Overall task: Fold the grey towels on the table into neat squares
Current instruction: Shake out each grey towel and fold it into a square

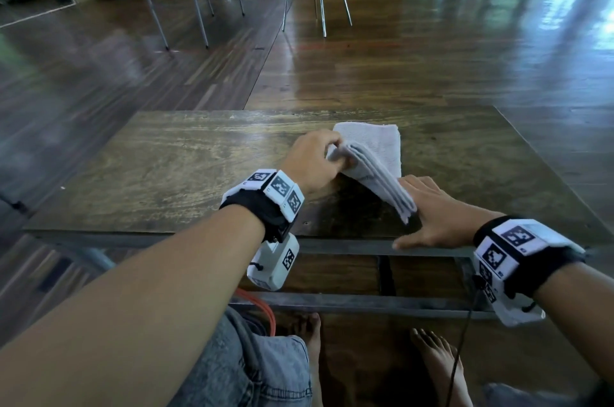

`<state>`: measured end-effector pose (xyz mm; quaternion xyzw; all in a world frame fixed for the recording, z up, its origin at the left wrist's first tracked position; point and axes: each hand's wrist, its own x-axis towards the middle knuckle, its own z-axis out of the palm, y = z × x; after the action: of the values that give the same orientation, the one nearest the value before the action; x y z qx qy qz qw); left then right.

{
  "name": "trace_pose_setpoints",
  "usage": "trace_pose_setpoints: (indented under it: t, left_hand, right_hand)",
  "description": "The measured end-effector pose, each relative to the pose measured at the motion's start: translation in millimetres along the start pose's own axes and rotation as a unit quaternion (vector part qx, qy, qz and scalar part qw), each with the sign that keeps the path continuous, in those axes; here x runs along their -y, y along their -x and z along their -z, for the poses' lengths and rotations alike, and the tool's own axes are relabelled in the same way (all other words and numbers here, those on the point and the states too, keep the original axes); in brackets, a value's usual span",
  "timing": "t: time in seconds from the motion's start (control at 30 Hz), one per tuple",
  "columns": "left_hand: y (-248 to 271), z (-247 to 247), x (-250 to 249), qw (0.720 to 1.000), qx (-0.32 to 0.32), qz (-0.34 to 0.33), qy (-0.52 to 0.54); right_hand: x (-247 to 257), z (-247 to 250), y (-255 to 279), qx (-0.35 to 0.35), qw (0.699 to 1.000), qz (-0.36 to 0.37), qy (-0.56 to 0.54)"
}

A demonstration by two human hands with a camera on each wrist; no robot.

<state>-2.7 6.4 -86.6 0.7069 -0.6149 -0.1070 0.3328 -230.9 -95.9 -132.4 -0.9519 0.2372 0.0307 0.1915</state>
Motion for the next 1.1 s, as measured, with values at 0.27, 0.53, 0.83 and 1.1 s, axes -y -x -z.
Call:
trace_pose_setpoints:
  t: [0.27,0.53,0.83,1.1]
  left_hand:
    - [-7,6,10,0.985,0.066,0.162,-0.007]
    - [-9,-10,22,0.947,0.162,0.278,0.024]
    - [-36,-46,32,0.974,0.023,0.224,-0.017]
    - [-52,-63,56,0.980,-0.007,0.191,-0.051]
  right_hand:
    - [3,24,-4,-0.114,0.943,-0.040,-0.310]
    - [-6,24,-17,0.004,0.906,-0.195,-0.375]
    - [-26,19,-55,-0.089,0.912,-0.244,-0.317]
    - [-34,15,-67,-0.093,0.901,-0.254,-0.339]
